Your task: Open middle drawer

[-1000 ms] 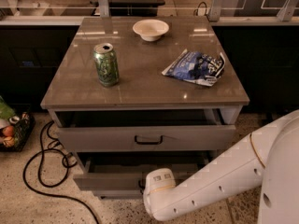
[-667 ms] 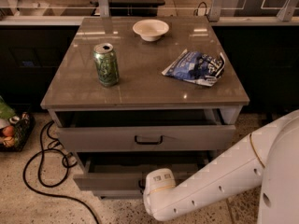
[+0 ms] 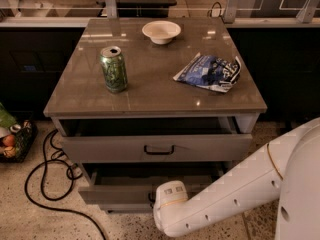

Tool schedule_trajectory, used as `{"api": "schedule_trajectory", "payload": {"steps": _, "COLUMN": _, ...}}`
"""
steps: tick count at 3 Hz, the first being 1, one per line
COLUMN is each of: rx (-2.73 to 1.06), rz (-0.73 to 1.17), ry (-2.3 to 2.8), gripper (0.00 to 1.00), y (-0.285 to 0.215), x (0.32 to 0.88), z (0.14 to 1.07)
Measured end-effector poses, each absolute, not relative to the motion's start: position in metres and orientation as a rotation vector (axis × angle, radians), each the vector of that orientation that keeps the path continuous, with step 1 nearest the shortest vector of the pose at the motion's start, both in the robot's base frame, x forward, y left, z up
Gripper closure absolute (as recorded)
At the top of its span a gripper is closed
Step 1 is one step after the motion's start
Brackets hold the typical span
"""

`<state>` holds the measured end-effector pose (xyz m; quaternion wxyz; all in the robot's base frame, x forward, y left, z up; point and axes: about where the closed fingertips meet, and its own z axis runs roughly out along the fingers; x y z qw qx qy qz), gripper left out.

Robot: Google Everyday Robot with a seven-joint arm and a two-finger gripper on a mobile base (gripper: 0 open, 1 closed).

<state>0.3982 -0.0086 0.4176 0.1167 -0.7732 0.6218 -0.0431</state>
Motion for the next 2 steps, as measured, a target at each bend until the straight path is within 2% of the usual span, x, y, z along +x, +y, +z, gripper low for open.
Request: {"api": "schedule_trajectory", "payload": {"steps": 2, "rx": -2.228, "rz": -0.267, "ry": 1.751, "gripper": 1.0, "y": -0.011, "x": 0.416, "z": 0.428}}
